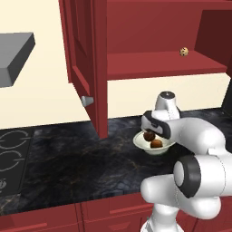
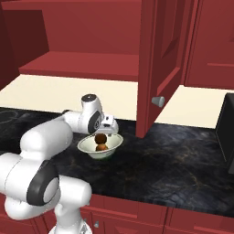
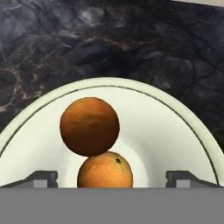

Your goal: Open the cabinet. Pick the orange and orange from the cabinet and place them into the bowl. Then close the cabinet.

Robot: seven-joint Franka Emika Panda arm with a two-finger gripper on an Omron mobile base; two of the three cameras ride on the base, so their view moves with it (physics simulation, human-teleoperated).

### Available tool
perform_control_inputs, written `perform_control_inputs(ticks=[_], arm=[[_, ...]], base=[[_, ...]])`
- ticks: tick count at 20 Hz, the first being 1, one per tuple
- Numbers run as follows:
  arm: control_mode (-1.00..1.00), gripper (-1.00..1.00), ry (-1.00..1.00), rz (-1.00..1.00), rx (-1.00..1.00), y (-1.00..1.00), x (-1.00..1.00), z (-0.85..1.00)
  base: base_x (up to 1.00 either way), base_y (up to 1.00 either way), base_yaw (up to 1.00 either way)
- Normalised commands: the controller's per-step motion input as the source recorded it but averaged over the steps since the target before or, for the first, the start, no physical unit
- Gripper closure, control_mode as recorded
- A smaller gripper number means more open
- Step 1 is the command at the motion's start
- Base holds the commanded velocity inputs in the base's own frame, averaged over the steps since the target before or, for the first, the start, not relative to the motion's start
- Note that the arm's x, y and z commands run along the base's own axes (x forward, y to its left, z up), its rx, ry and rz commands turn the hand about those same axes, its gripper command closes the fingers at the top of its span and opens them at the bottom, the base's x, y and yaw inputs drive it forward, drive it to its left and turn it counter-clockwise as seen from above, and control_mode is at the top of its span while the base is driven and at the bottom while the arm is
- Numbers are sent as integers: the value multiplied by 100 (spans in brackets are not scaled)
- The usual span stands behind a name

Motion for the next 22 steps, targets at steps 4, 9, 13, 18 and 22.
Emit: perform_control_inputs(ticks=[4,9,13,18,22], arm=[[-100,-100,-9,0,0,-5,-48,38],[-100,-100,-11,0,0,-5,-76,25],[-100,-100,-7,0,0,-5,-100,25],[-100,-100,-10,0,0,0,-79,39],[-100,-100,-11,0,0,0,-67,51]], base=[[0,0,0],[0,0,0],[0,0,0],[0,0,0],[0,0,0]])
